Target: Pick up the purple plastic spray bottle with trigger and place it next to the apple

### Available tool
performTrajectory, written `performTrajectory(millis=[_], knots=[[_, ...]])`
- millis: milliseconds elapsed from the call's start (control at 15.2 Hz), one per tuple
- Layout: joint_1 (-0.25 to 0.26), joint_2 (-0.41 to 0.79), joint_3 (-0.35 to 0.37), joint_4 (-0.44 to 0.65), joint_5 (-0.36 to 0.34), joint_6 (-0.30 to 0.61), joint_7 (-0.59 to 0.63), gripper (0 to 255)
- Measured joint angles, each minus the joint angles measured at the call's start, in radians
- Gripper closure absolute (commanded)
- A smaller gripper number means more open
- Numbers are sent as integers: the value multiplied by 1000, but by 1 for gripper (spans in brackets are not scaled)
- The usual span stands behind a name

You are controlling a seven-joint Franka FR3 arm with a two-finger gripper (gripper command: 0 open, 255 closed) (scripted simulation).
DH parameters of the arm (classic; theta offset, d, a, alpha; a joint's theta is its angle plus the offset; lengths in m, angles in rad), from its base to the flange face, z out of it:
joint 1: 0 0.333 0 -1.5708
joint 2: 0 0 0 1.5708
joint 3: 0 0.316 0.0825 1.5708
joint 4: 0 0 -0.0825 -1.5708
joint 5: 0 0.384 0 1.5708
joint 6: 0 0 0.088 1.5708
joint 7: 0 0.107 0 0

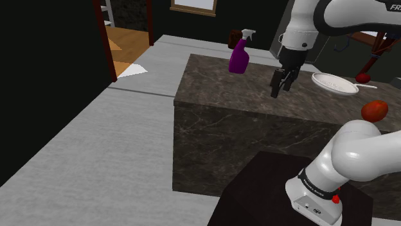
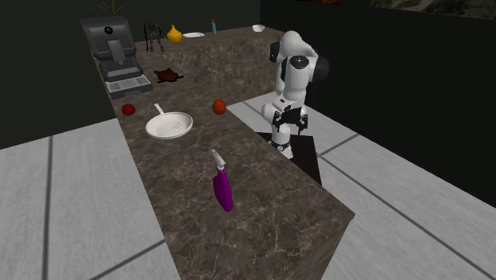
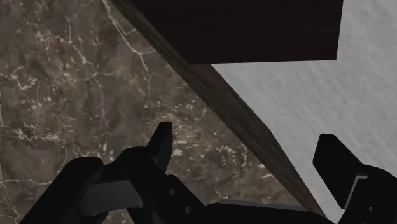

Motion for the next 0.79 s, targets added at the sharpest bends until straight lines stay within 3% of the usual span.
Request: performTrajectory(millis=[264, 792], knots=[[-2, 7, -55, -5, -33, 54, -87, 0], [10, 96, -284, 29, -109, 268, -443, 0]])
